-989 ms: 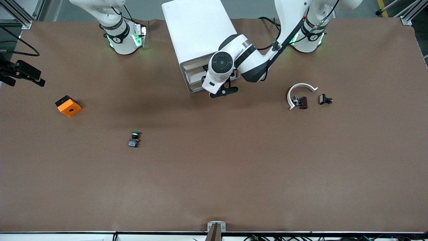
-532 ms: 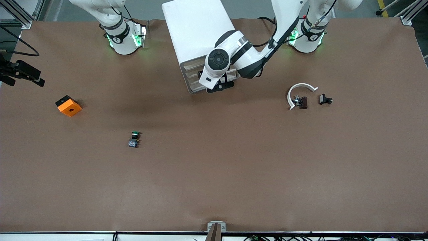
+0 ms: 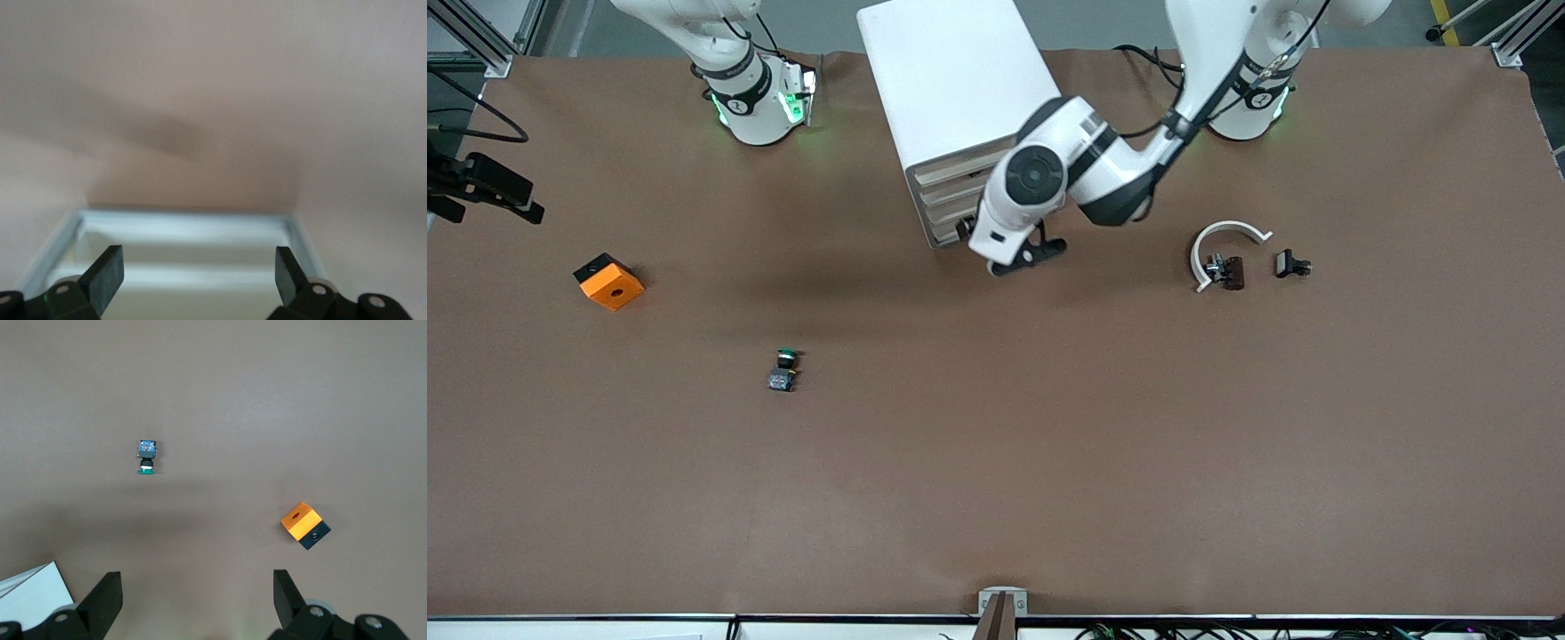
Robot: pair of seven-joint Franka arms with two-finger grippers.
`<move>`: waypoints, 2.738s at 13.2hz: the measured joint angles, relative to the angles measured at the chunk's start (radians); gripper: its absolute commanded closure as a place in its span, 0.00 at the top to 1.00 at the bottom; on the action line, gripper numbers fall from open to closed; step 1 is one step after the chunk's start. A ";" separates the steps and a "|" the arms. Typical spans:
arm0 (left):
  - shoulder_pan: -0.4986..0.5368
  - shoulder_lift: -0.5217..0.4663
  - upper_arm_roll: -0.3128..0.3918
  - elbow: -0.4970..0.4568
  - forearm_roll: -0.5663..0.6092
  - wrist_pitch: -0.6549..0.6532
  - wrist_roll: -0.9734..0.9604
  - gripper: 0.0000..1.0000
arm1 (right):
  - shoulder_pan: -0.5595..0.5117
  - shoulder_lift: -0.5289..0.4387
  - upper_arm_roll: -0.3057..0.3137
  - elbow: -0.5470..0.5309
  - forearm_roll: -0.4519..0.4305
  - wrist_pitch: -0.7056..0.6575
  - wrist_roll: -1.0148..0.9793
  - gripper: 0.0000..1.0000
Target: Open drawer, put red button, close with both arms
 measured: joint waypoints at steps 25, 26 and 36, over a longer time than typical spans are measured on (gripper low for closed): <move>0.605 -0.182 0.016 0.197 0.283 -0.288 0.596 1.00 | -0.016 0.015 -0.003 0.020 -0.001 0.028 0.000 1.00; 0.613 -0.191 0.016 0.197 0.283 -0.302 0.615 1.00 | -0.016 0.015 -0.001 0.020 -0.001 0.028 0.000 1.00; 0.649 -0.280 0.017 0.197 0.289 -0.409 0.695 1.00 | -0.016 0.015 0.005 0.021 -0.001 0.028 0.000 1.00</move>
